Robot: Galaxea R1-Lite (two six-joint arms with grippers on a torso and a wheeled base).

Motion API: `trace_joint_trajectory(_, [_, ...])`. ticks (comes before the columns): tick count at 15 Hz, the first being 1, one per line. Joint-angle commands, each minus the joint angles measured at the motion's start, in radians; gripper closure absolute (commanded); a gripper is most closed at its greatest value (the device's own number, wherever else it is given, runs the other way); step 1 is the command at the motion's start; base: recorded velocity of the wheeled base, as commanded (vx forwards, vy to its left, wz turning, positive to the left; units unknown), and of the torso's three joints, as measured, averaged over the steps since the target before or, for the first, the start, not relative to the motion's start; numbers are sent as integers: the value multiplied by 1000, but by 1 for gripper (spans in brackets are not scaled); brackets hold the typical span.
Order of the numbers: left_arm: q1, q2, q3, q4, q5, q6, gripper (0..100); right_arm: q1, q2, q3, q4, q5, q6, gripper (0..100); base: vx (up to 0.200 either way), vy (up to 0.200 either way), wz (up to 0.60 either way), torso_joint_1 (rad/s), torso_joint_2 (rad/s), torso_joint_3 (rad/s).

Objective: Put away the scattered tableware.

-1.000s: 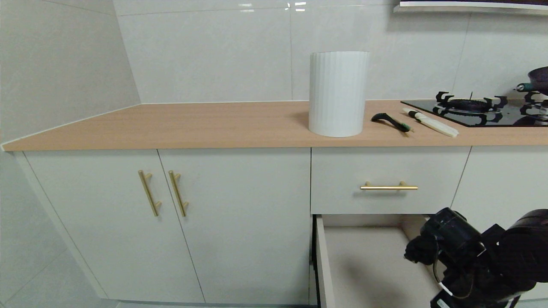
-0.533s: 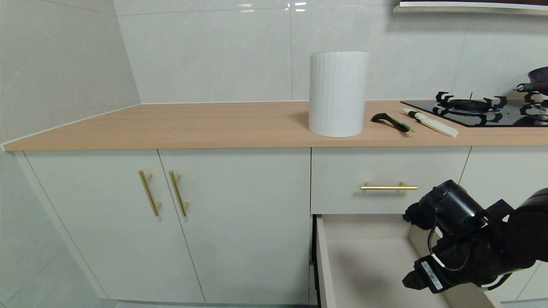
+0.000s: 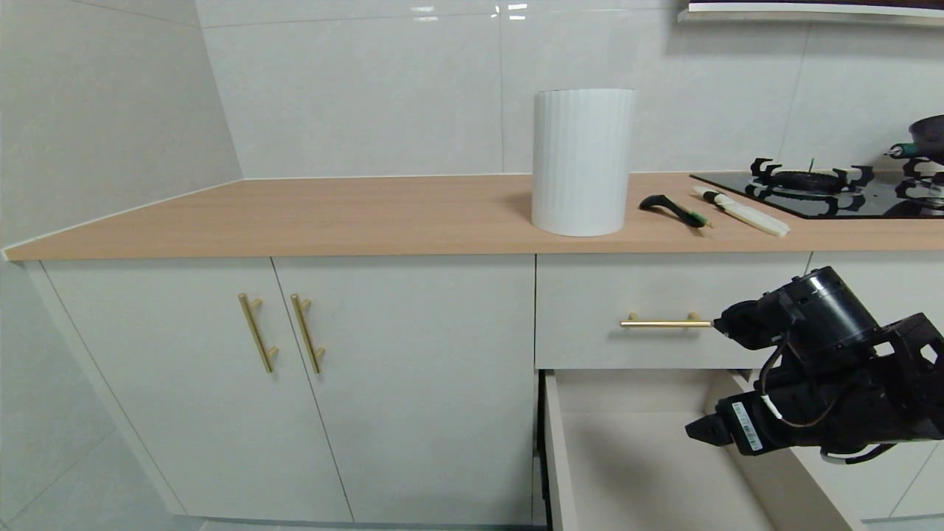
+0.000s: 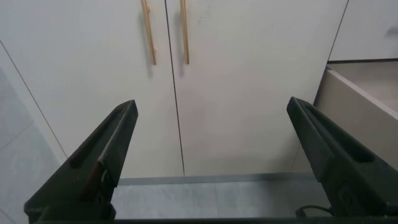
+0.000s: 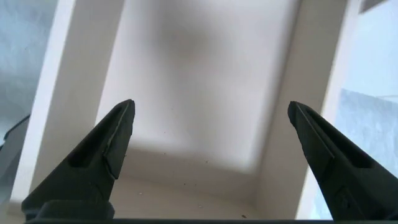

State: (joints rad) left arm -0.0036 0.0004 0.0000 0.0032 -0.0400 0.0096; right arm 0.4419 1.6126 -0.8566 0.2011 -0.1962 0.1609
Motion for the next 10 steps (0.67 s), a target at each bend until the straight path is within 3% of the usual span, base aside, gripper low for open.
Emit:
trace_joint_trajectory(1, [1,0,0,0,0,0,0,-5,-5,1,0,0,0,0,0,0,0,0,0,0])
trace_joint_trajectory(6, [1,0,0,0,0,0,0,-6,-5,1,0,0,0,0,0,0,0,59,-201,-197])
trace_joint_trajectory(10, [1,0,0,0,0,0,0,-6,-3,2,0,0,0,0,0,0,0,177,-527,-293])
